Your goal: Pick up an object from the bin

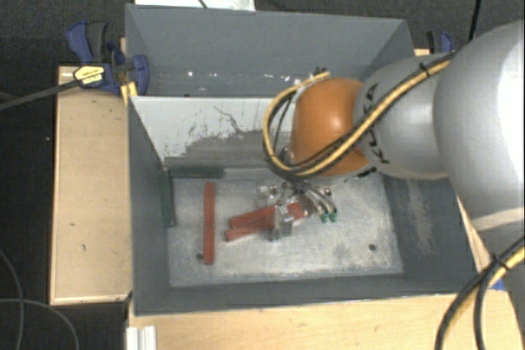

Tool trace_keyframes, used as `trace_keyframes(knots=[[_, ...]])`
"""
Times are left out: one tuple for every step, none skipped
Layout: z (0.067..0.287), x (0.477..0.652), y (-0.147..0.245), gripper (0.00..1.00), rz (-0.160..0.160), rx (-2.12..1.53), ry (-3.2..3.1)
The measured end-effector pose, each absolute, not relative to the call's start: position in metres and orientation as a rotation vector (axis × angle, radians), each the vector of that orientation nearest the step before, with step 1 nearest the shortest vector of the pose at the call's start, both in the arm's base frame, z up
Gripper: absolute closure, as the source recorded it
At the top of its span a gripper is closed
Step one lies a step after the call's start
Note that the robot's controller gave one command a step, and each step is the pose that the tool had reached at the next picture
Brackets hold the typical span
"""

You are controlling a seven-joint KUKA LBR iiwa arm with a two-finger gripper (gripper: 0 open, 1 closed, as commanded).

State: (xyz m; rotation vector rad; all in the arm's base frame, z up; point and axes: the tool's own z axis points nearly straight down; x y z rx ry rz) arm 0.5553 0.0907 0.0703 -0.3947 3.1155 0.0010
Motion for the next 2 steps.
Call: trace_keyframes(knots=[[0.0721, 0.5548, 0.0907, 1.00, 0.001, -0.395, 3.117], [0.0812, 0.5539, 0.0906, 1.00, 0.001, -0.396, 3.120]])
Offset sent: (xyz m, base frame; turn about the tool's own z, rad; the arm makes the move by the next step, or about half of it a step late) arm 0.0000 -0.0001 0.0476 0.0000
